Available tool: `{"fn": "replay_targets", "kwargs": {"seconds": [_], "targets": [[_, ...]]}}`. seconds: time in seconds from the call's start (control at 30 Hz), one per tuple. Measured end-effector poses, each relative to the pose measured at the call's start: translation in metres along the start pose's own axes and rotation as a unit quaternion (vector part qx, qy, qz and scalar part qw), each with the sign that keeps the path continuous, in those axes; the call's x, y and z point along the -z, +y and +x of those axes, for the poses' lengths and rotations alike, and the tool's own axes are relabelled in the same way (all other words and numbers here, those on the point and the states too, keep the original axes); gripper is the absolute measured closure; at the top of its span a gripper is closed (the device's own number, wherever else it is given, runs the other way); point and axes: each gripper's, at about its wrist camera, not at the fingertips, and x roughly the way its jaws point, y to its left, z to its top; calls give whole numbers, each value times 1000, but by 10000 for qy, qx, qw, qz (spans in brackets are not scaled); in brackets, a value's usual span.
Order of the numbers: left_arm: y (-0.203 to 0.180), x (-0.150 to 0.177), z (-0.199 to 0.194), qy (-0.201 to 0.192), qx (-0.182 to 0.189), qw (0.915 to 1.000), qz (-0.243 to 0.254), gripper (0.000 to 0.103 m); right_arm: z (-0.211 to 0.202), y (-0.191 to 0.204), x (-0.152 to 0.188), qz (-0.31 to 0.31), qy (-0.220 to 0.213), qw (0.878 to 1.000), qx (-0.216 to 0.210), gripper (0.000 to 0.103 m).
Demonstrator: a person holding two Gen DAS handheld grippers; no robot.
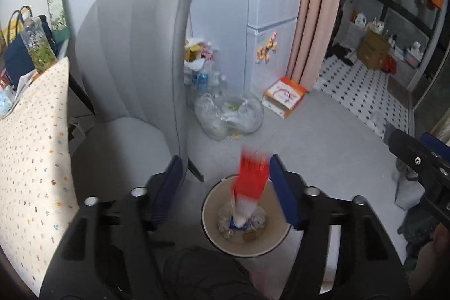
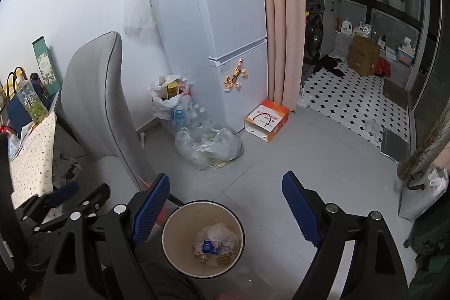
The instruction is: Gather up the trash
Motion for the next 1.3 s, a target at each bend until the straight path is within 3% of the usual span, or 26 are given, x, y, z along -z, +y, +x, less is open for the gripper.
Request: {"fn": "replay_targets", "kwargs": {"seconds": [0.13,0.4,0.73,1.3], "targets": [[8,-1,-5,-42,-105,9999,-78,34,0,4,1,-32,-10,9999,-100,22],[35,3,-26,-267,-412,9983,-328,17,-6,15,1,-119,-52,9995,-289,19],[72,8,-63,-602,-630,9941,-645,11,-30,49,0,-393,-241,9983,-361,8],[148,38,-155,-1261,-1053,9784,-1255,6,-99,125,12,-915,-614,9911,-751,8]]}}
